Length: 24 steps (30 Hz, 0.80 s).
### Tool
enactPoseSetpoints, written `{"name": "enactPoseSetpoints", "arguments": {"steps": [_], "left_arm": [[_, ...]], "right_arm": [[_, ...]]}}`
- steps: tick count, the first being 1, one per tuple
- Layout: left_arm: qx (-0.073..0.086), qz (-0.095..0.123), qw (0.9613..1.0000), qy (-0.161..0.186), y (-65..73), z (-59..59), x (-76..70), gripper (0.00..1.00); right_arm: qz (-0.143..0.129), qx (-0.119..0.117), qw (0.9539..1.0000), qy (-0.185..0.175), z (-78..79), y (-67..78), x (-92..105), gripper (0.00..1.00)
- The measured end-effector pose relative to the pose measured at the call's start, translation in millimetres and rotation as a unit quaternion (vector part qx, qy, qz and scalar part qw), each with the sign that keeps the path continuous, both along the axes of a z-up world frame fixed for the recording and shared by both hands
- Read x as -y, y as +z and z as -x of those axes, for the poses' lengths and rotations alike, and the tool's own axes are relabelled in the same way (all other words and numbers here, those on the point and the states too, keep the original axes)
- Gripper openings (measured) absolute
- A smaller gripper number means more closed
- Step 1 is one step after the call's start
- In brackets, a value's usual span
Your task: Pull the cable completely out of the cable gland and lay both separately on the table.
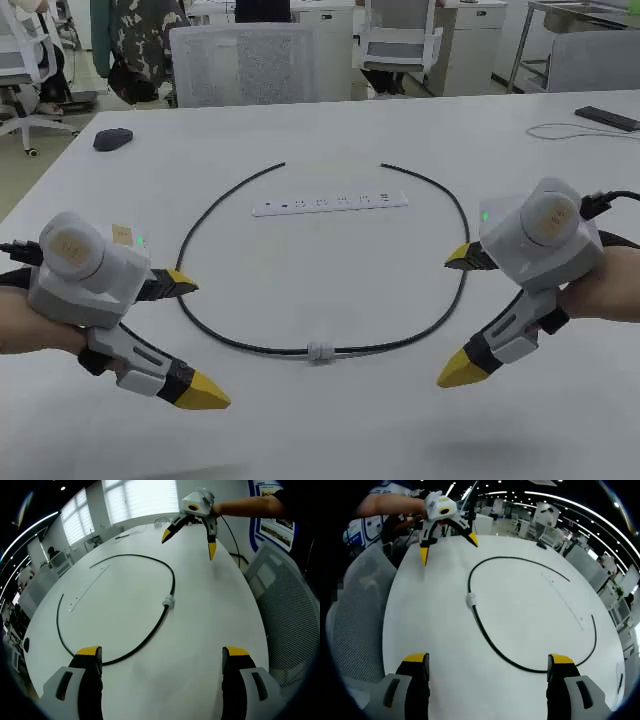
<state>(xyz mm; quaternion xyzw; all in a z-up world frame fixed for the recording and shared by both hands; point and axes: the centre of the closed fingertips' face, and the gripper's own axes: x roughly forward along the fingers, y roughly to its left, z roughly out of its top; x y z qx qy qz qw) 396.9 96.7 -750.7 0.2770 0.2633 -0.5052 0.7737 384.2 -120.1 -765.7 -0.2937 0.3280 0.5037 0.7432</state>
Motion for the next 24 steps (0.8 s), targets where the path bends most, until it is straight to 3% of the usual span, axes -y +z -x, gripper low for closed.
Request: {"name": "enactPoseSetpoints", "arguments": {"steps": [5,11,18,24], "left_arm": [[-0.010,-0.002,0.9999,0.007,-3.1,1.0,-5.0,0.99],[0.002,-0.001,1.0000,0.009,-0.8,-1.1,-7.6,0.99],[-0.005,0.009,0.9999,0.010,0.8,-0.7,-7.6,0.99],[-0.001,0.010,0.9999,0.010,1.3,-3.0,-5.6,0.99]], "right_arm": [[-0.007,0.000,1.0000,-0.006,-0.7,2.9,0.7,0.99],[-0.002,-0.003,1.0000,-0.006,1.5,-0.3,1.2,0.99],[-0.007,-0.011,0.9999,-0.007,3.6,0.3,-1.3,0.99],[-0.014,-0.010,0.9999,-0.003,3.6,2.3,-5.8,0.99]]}}
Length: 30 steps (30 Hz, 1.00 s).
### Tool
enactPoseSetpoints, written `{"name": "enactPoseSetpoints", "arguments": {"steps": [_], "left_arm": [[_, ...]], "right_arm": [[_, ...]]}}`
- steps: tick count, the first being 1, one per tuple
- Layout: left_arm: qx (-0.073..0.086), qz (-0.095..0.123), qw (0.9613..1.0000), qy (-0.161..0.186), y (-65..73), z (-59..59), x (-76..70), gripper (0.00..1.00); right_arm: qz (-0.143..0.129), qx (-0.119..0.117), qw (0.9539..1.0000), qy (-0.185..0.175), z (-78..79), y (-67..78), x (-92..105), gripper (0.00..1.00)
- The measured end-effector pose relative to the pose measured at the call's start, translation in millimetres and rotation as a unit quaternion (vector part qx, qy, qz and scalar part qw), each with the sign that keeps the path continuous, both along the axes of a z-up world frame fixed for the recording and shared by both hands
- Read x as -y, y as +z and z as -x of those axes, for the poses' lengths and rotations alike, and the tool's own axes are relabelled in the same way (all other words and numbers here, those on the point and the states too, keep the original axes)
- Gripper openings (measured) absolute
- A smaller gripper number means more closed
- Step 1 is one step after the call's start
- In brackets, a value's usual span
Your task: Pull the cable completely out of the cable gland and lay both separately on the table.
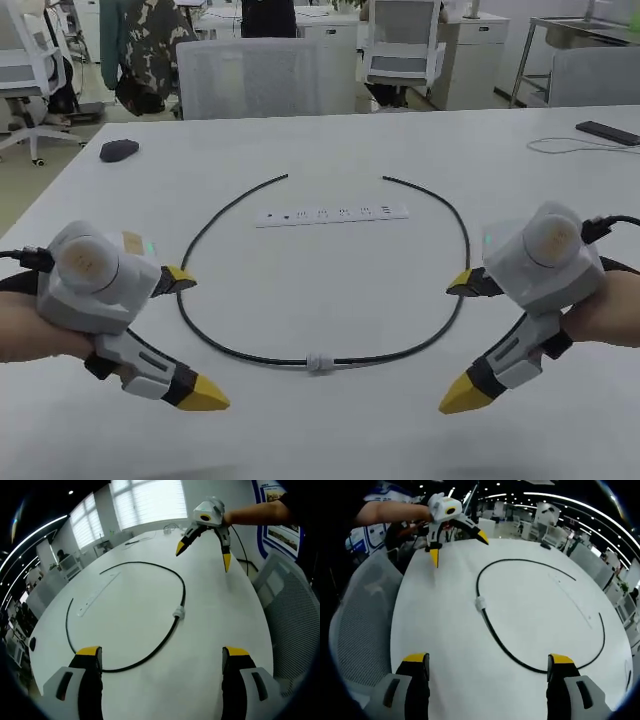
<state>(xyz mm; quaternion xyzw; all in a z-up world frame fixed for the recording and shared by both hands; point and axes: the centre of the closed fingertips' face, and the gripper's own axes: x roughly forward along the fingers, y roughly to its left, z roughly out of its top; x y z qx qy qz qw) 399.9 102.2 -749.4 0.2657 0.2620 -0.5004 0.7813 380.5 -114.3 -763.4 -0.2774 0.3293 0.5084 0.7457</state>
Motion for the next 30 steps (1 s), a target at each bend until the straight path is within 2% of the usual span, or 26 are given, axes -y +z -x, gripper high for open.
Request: {"name": "enactPoseSetpoints", "arguments": {"steps": [4,7,9,11,15,26,28,30], "left_arm": [[0.001,-0.001,1.0000,-0.003,-0.9,-0.3,0.4,0.99],[0.002,0.001,0.9998,-0.020,-2.8,4.0,2.8,1.00],[0.003,-0.010,0.9997,-0.023,-7.3,4.4,1.8,1.00],[0.001,-0.011,0.9997,-0.022,-8.6,4.2,1.7,1.00],[0.009,-0.008,0.9995,-0.031,-6.1,5.5,5.5,1.00],[0.002,0.000,0.9995,-0.032,-8.8,7.3,8.3,1.00],[0.004,0.003,0.9996,-0.027,-8.4,5.6,8.7,1.00],[0.010,0.013,0.9995,-0.026,-5.8,3.4,10.2,1.00]], "right_arm": [[-0.001,0.004,1.0000,0.000,-0.1,1.0,-1.1,0.99],[-0.004,0.007,1.0000,0.000,0.0,2.1,-2.3,0.99],[-0.008,0.005,1.0000,-0.002,-0.3,2.7,-3.9,0.99],[-0.010,0.002,0.9999,-0.005,-0.9,3.1,-5.1,0.99],[-0.015,0.023,0.9996,-0.007,-6.9,8.3,-7.9,0.99],[-0.023,0.014,0.9996,0.005,-8.2,2.4,-17.8,0.99],[-0.028,0.002,0.9996,0.006,-7.3,-1.7,-19.5,0.99],[-0.028,0.002,0.9996,0.008,-8.1,-4.2,-20.0,0.99]]}}
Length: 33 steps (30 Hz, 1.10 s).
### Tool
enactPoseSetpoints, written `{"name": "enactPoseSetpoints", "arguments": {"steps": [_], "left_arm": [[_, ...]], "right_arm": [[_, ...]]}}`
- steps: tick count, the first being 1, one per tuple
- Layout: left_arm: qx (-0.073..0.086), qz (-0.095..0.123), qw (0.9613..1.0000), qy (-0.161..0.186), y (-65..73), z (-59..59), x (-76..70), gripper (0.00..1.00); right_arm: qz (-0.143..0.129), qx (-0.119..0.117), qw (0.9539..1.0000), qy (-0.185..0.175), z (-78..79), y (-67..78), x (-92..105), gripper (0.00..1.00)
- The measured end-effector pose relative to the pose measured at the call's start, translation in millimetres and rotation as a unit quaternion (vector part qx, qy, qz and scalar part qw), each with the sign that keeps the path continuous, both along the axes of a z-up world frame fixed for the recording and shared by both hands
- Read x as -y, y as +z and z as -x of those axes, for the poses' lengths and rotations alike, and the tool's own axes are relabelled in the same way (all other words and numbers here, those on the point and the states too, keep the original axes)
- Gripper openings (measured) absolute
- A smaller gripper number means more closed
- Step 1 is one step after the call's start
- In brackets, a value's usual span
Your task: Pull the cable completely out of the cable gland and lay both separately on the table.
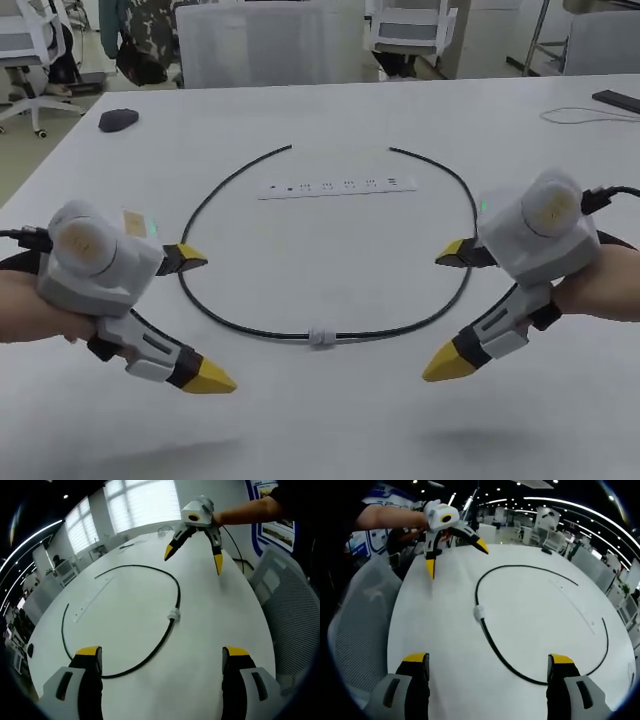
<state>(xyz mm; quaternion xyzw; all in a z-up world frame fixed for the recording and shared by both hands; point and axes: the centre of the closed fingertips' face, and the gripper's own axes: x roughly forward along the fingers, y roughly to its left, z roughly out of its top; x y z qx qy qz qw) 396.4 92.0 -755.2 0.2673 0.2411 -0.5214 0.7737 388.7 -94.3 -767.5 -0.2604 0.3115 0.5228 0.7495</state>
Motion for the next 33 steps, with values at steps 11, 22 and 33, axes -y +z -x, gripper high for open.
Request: {"name": "enactPoseSetpoints", "arguments": {"steps": [11,22,33], "left_arm": [[-0.028,0.039,0.9988,0.007,-2.3,6.9,12.3,1.00],[-0.027,0.015,0.9994,0.014,-18.4,6.2,2.1,1.00],[-0.026,0.069,0.9967,0.035,-11.5,8.8,16.3,0.99]], "right_arm": [[-0.007,-0.009,0.9998,0.015,-0.4,-13.8,-10.7,0.99],[-0.016,-0.014,0.9989,0.042,-2.8,-24.6,-23.6,0.91],[-0.026,-0.001,0.9980,0.057,-13.4,-40.0,-57.5,0.62]]}}
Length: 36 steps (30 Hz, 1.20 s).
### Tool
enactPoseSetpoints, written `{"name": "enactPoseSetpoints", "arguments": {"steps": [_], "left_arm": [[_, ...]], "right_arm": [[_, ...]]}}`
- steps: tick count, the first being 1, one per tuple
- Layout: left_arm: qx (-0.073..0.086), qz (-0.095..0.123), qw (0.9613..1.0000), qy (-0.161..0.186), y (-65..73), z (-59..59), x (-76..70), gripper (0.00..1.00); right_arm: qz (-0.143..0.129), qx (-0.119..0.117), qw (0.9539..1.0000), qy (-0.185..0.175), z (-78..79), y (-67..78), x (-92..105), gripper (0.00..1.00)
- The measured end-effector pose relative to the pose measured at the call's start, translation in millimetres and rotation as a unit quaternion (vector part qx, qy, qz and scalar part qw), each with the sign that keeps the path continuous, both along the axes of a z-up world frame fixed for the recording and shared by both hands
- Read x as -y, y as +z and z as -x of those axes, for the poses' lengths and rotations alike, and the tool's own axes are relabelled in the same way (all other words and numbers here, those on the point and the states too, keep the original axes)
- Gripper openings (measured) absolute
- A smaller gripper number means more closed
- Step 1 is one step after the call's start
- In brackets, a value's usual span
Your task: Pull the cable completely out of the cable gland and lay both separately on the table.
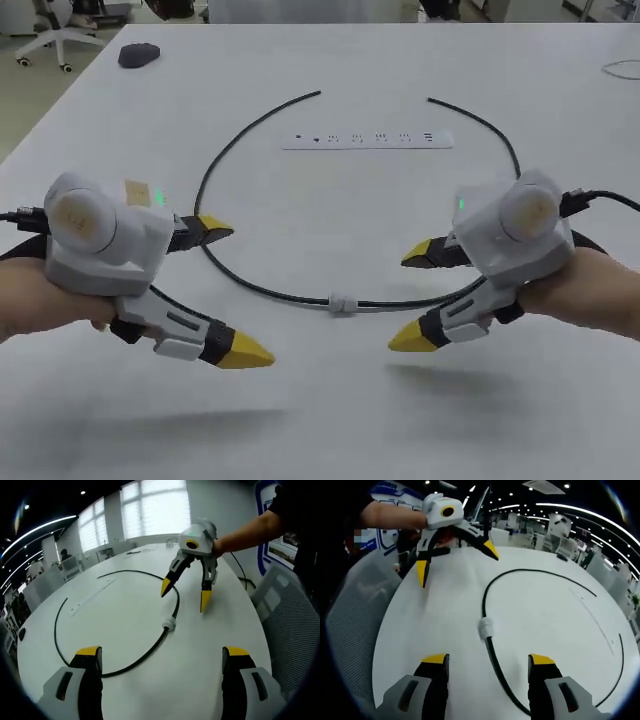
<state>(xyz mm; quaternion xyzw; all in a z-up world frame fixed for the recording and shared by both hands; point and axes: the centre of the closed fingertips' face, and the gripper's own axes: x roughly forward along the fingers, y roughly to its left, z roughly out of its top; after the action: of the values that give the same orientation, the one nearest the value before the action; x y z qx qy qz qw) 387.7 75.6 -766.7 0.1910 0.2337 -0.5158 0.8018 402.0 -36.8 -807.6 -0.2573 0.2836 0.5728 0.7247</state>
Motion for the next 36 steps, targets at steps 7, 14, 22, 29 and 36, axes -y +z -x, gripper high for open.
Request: {"name": "enactPoseSetpoints", "arguments": {"steps": [7,14,22,29,36], "left_arm": [[-0.012,0.002,0.9999,0.008,-13.8,8.3,-4.2,0.99],[-0.012,0.002,0.9999,0.001,-12.5,12.2,-4.8,0.99],[-0.013,0.010,0.9998,0.011,-7.9,10.2,-3.8,0.99],[-0.014,0.011,0.9998,0.014,-6.9,9.8,-4.0,0.99],[-0.055,0.030,0.9976,0.030,-4.2,15.6,0.0,0.93]], "right_arm": [[-0.012,-0.002,0.9997,0.019,-3.5,-6.9,-22.0,0.44],[-0.014,0.003,0.9994,0.031,-7.8,-9.5,-35.9,0.32],[-0.008,-0.006,0.9993,0.037,-7.5,-12.8,-44.7,0.21],[-0.008,-0.017,0.9990,0.041,-3.8,-13.2,-47.0,0.12],[-0.017,-0.063,0.9978,0.008,5.1,-9.6,-44.8,0.08]]}}
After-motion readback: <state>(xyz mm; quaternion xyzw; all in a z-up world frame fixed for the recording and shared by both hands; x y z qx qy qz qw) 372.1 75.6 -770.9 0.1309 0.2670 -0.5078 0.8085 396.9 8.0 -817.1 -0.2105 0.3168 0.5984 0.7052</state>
